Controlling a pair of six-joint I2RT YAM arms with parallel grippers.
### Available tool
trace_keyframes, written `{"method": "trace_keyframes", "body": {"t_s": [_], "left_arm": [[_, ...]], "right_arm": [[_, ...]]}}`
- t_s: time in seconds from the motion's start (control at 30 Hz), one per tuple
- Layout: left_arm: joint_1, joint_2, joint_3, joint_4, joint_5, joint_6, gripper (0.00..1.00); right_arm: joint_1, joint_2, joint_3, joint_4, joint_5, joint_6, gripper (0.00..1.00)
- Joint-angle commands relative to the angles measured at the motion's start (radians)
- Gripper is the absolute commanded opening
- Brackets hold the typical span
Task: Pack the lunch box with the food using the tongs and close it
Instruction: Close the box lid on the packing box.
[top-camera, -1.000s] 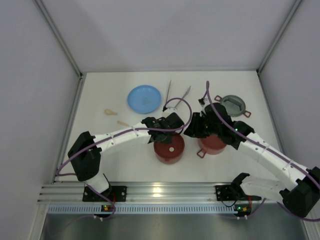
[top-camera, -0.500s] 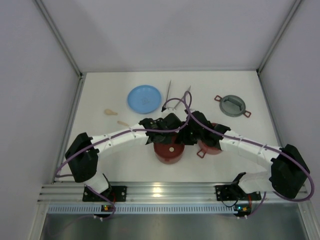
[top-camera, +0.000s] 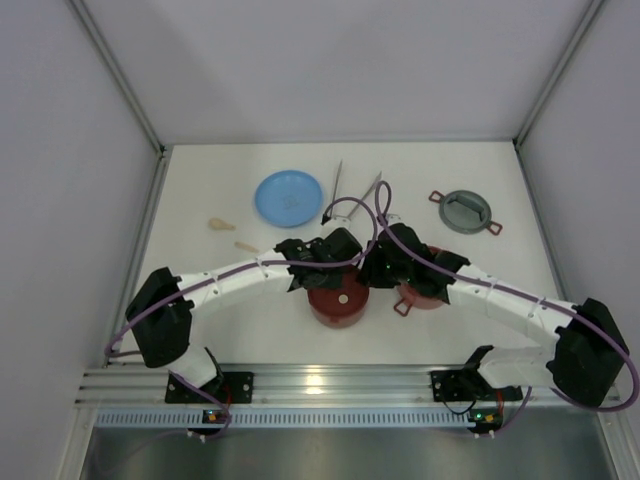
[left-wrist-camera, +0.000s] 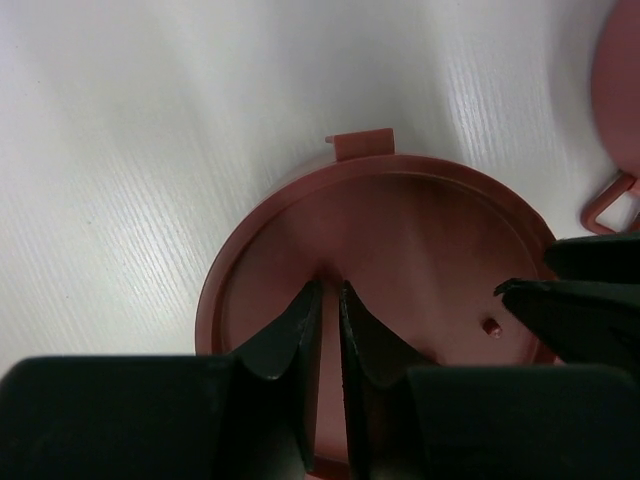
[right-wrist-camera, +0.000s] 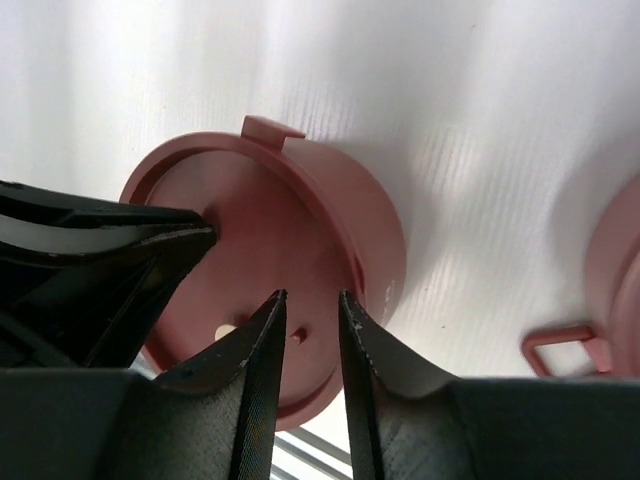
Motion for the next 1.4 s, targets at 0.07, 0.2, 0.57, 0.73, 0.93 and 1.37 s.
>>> {"method": "trace_keyframes", "body": {"t_s": [0.07,0.2,0.57,0.73,0.93,1.37], "left_arm": [[-0.004,-0.012,-0.014,-0.067,0.006,-0.015,0.19],[-0.003,-0.031,0.046,-0.102,-0.049,-0.001,0.22],[-0.111,-0.193,0.143,-0.173,-0.062,-0.029,0.25],[-0.303,-0.265,-0.044,-0.098,-0.063,-0.204,0.21],[-0.523,-0.267,-0.175,0.034,-0.153,-0.397,0.13],[-0.534,-0.181,-0.316,0.277,-0.338,-0.449,0.12]], "right_arm": [[0.002,-0.02,0.148,-0.068,0.152,-0.083,0.29],[-0.024,0.06,0.249,-0.073,0.149,-0.124,0.31],[-0.134,0.362,0.471,-0.048,0.016,-0.227,0.34],[-0.153,0.443,0.508,-0.016,-0.119,-0.269,0.34],[-0.16,0.512,0.539,0.021,-0.304,-0.296,0.33],[-0.159,0.615,0.544,0.016,-0.522,-0.327,0.3]]}}
